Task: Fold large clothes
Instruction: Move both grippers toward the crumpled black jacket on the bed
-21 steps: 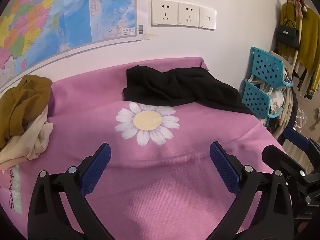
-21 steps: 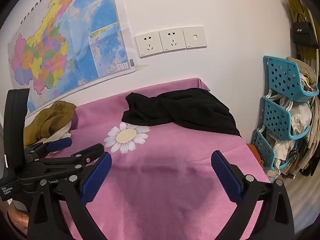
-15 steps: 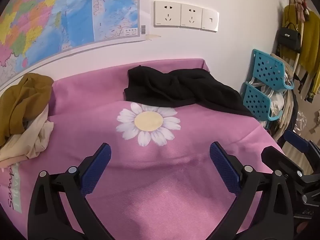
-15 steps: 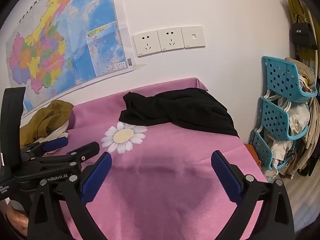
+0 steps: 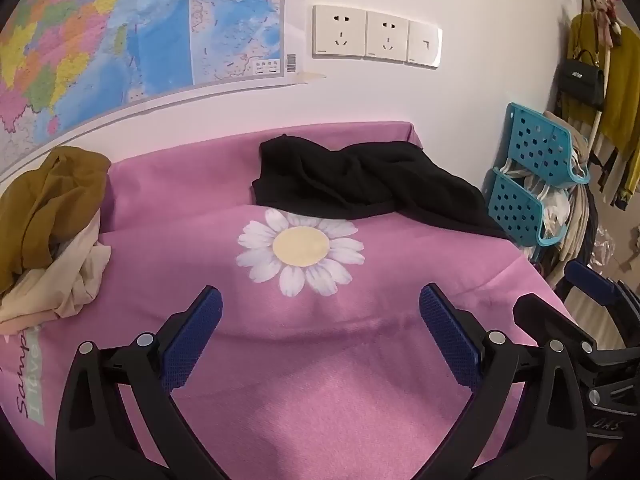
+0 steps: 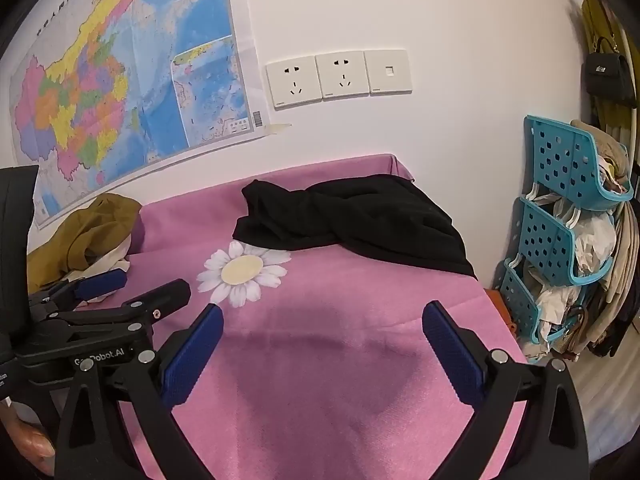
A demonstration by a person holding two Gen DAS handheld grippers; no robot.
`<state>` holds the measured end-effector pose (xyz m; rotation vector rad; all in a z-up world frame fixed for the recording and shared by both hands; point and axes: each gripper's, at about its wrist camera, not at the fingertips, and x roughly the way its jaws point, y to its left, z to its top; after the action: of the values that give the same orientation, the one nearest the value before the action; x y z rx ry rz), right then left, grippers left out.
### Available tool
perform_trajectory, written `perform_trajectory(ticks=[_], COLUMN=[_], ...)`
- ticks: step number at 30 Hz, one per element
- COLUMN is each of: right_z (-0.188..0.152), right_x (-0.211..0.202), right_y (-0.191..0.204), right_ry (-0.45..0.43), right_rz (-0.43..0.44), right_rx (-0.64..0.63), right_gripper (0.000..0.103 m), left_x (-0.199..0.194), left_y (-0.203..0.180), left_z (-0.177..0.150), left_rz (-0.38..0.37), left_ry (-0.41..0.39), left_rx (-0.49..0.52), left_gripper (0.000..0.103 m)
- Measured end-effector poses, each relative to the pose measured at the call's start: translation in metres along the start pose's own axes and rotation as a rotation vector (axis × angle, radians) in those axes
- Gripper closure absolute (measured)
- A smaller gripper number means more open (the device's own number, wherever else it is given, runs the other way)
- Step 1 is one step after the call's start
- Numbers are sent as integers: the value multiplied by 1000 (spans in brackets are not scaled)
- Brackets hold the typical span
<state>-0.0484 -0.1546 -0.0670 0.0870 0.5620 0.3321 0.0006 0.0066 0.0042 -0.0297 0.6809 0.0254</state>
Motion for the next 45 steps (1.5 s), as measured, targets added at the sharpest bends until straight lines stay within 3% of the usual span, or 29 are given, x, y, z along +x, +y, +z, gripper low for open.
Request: perform_trajectory(ticks=[45], right_z=[10], right_x=[19], right_y=[8], right_ry=[16], right_rz=[-13], right_rx=[-52], right_gripper=[6], left_x=[17], left_y=[10], left_z=[3], left_rz=[-1], left_ry=[44], left_rx=[-34], left_gripper=[5])
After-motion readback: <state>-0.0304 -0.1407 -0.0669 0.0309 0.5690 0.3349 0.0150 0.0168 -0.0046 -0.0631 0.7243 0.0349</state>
